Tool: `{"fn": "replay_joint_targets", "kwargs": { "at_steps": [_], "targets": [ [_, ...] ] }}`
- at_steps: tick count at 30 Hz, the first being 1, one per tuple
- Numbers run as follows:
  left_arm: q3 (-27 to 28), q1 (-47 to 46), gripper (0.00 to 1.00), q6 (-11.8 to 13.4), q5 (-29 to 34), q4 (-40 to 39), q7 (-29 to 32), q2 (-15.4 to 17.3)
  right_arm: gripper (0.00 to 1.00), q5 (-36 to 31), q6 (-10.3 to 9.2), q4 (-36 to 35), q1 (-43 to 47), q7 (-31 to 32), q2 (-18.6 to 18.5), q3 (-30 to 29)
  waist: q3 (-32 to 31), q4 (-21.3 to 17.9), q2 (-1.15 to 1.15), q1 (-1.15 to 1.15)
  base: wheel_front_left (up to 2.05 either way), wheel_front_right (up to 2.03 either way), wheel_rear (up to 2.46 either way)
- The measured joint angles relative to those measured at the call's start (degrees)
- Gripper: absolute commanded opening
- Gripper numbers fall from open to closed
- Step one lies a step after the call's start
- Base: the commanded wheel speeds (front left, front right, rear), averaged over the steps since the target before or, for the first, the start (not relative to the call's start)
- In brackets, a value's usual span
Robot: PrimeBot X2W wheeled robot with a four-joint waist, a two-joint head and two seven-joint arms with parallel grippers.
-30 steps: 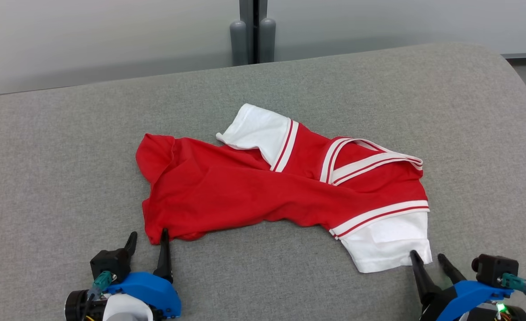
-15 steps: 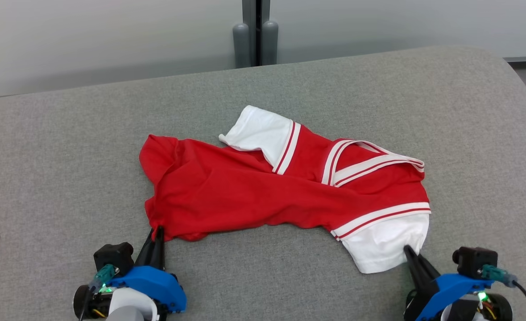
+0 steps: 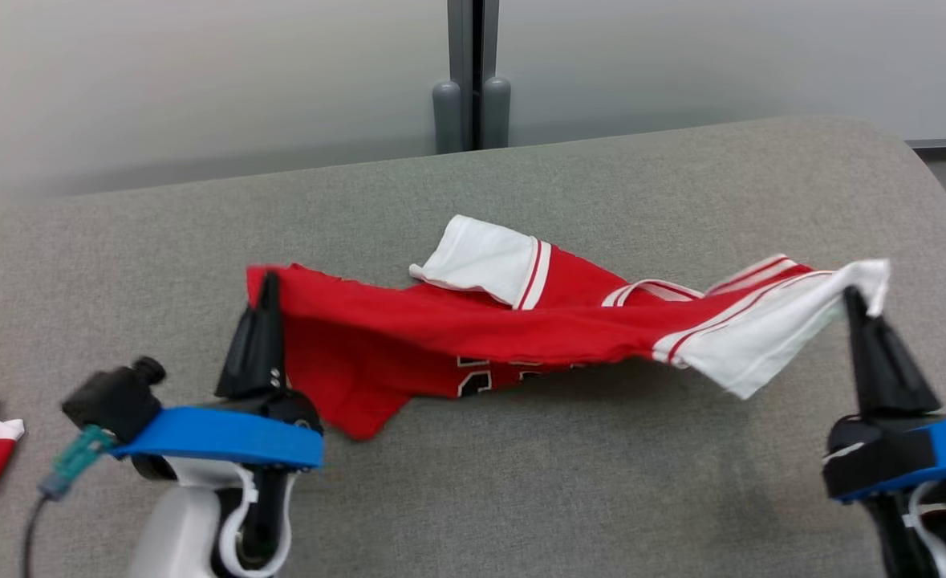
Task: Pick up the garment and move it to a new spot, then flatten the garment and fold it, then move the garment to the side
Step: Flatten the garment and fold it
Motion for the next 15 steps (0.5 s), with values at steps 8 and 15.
{"fn": "replay_joint_targets", "kwargs": {
  "at_steps": [8, 15],
  "targets": [
    [2.98, -0.29, 0.00, 0.94, -11.43, -23.87, 11.37, 3.38, 0.00, -2.03, 0.00, -18.96, -2.20, 6.98, -0.07, -3.54, 0.56, -0.53, 0.00, 0.00, 0.00, 0.00, 0.00],
    [6.76, -6.88, 0.00, 6.60, -16.60, -34.74, 20.05, 7.13, 0.00, -2.01, 0.00, -22.95, -12.60, 11.82, -1.60, -2.86, 4.69, -2.42, 0.00, 0.00, 0.00, 0.00, 0.00]
  ]
}}
